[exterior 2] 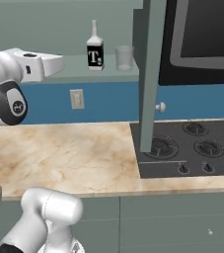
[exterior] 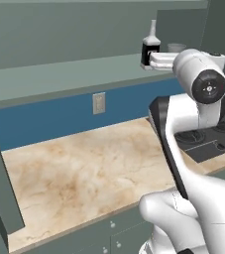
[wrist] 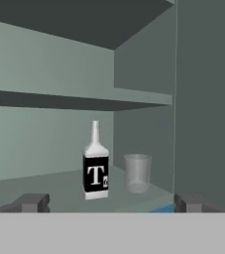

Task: There is a bowl on the dining counter. Grab a lemon wedge from the fridge and place it in the bowl. Then get the liquor bottle and glass cup from the cabinet and place them next to the bowl.

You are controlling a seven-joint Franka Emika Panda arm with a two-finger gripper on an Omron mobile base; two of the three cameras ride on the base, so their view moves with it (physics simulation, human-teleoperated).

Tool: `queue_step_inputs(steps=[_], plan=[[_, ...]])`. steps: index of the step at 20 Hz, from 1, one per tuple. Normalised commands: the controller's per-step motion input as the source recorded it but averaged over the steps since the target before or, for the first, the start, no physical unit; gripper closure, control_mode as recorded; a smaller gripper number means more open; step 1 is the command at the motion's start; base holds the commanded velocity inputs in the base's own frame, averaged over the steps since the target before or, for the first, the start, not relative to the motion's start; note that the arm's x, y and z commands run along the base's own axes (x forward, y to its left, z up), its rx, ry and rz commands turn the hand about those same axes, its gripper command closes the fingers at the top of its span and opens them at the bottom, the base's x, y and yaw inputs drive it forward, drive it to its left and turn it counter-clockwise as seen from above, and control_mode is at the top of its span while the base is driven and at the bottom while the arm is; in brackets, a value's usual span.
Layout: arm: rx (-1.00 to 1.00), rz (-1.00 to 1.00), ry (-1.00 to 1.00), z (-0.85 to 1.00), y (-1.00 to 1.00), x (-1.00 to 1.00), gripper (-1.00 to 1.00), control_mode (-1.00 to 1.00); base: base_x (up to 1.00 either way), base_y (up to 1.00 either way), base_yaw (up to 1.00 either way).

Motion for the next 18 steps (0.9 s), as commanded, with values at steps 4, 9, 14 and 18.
queue_step_inputs(steps=[4, 9, 14, 18], plan=[[0.00, 0.00, 0.02, 0.00, 0.00, 0.04, -1.00, -1.00, 0.00, 0.00, 0.00], [0.00, 0.00, 0.00, 0.00, 0.00, 0.19, -1.00, -1.00, 0.00, 0.00, 0.00], [0.01, 0.00, 0.00, 0.00, 0.00, 0.33, -1.00, -1.00, 0.00, 0.00, 0.00], [0.03, 0.00, 0.00, 0.00, 0.00, 0.48, -1.00, -1.00, 0.00, 0.00, 0.00]])
